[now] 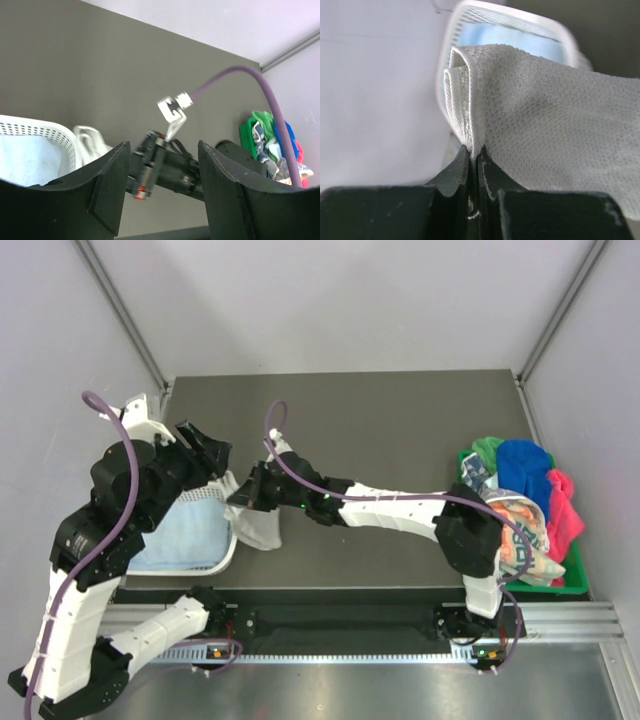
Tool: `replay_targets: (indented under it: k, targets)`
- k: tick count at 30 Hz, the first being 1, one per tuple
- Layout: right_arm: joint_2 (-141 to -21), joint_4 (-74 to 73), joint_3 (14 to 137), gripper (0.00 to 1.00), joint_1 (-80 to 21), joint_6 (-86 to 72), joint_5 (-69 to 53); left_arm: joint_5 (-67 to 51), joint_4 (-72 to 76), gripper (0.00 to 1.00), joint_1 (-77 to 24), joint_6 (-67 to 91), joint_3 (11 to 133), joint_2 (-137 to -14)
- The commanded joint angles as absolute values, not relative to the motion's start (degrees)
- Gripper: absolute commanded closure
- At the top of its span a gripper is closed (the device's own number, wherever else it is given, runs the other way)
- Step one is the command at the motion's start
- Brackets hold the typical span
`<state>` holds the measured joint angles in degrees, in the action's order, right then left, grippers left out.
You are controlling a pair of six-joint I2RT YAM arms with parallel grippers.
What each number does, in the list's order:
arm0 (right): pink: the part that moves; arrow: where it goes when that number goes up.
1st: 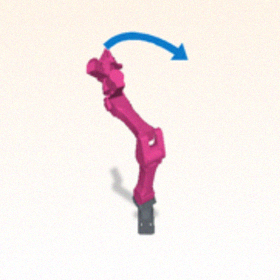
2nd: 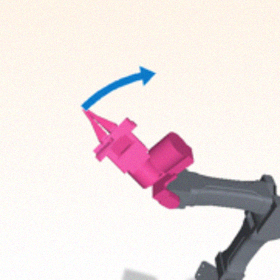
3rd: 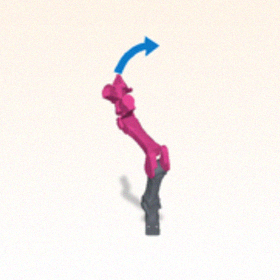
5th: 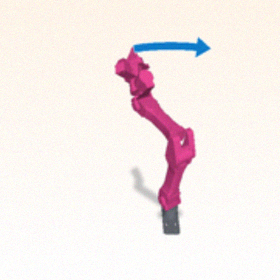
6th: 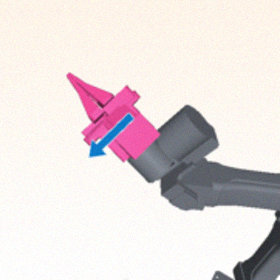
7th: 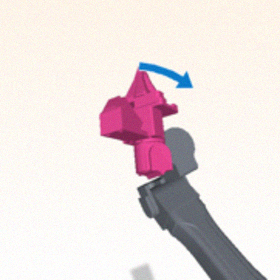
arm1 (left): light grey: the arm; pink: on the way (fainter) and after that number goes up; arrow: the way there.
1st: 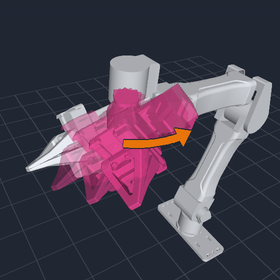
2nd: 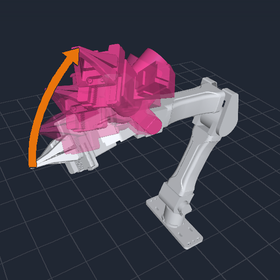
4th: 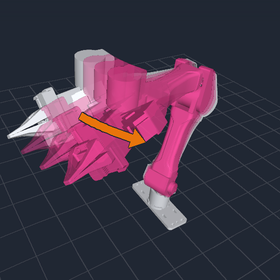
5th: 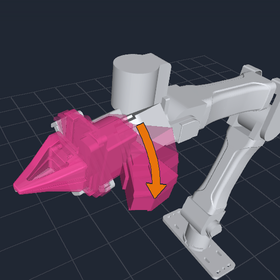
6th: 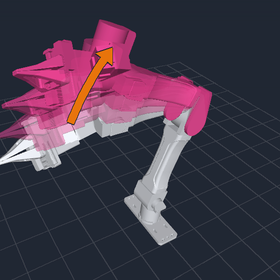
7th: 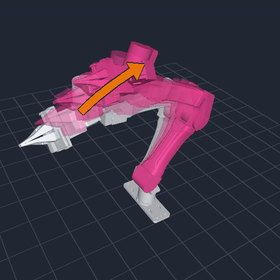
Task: Fold and stack the towels
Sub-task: Neatly place the folded towel into the bin
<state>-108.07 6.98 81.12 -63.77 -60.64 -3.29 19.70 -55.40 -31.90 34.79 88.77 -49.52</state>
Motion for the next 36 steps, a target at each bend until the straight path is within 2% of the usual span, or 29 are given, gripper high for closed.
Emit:
replay_targets:
  k: [1, 13, 36]
  targets:
    - [-113.72, 12.92, 89.0, 1.0, -66.53, -65.83, -2.64, 16.62, -57.92, 0.39, -31.73, 34.28, 90.88, -48.17]
    - [-128.84, 14.15, 110.11, 1.0, -71.1, -71.18, -2.2, 12.75, -65.13, 0.4, -31.64, 32.08, 94.92, -44.82]
    - [-149.41, 27.06, 130.16, 1.0, -72.77, -76.38, -0.26, 10.81, -62.49, 0.41, -31.73, 31.9, 92.81, -44.39]
